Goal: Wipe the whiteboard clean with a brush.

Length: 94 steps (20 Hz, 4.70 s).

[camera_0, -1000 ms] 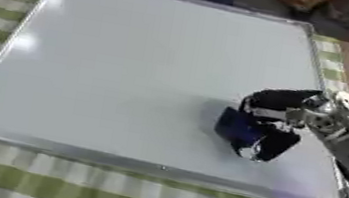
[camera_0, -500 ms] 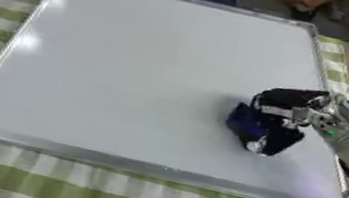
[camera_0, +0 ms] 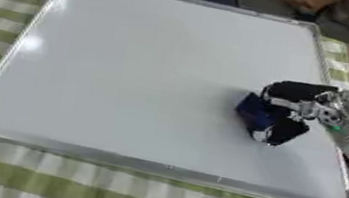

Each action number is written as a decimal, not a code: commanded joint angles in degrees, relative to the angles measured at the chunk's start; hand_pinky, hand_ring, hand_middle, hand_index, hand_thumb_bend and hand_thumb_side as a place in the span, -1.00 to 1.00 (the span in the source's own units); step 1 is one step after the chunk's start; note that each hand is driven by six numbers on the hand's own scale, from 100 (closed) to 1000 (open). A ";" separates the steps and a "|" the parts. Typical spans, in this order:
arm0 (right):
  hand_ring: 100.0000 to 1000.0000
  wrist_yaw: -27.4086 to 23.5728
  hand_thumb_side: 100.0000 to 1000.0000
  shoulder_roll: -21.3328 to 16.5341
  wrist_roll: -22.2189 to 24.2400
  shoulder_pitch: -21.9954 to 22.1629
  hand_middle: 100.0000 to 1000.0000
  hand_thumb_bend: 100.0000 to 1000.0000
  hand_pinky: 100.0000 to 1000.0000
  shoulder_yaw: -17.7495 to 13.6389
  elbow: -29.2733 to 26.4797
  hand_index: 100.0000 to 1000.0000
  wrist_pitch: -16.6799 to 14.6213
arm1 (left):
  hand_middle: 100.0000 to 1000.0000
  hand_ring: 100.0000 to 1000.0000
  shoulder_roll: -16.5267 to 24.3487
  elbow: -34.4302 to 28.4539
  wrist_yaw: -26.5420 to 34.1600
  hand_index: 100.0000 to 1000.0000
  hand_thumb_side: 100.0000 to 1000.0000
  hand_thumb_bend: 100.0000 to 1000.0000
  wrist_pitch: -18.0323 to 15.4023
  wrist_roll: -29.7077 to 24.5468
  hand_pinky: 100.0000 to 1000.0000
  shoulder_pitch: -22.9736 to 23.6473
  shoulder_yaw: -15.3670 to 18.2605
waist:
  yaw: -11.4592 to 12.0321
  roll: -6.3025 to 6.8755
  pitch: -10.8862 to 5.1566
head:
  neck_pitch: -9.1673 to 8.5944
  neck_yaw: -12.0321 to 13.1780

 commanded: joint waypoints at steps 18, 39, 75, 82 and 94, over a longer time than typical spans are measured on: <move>0.38 1.98 -0.14 0.21 -1.57 -0.23 -0.31 -1.00 0.09 -2.52 11.56 0.25 0.68 | 0.50 0.51 0.84 -1.07 -0.02 0.30 1.00 -0.85 -0.14 -0.36 0.19 -0.95 0.03 | 0.20 0.61 0.25 | -1.17 0.52; 0.37 -1.55 -0.09 -0.55 2.04 0.50 -0.11 -1.00 0.07 -1.19 8.39 0.26 -1.23 | 0.50 0.52 0.98 -1.07 0.17 0.30 1.00 -0.85 -0.10 -0.45 0.19 -0.96 -0.03 | -0.12 0.45 -0.40 | -1.40 1.00; 0.37 -6.82 0.31 -1.98 7.78 2.52 -0.11 -1.00 0.10 5.17 -8.59 0.24 -4.09 | 0.51 0.53 0.91 -1.07 0.34 0.30 1.00 -0.86 0.08 -0.81 0.19 -1.06 -0.14 | -0.42 0.13 -0.72 | -1.69 0.76; 0.35 -7.80 0.28 -2.27 8.06 2.47 -0.13 -1.00 0.08 5.78 -10.93 0.24 -3.52 | 0.51 0.53 0.94 -1.07 0.30 0.30 1.00 -0.85 0.14 -0.69 0.19 -1.02 -0.06 | -0.38 -0.02 -0.76 | -1.73 0.75; 0.39 -3.75 0.25 -2.00 6.51 2.31 -0.11 -1.00 0.10 4.37 -6.23 0.26 -1.26 | 0.51 0.53 0.95 -1.07 0.21 0.30 1.00 -0.86 0.11 -0.76 0.19 -1.04 -0.09 | -0.15 0.16 -0.62 | -1.95 0.73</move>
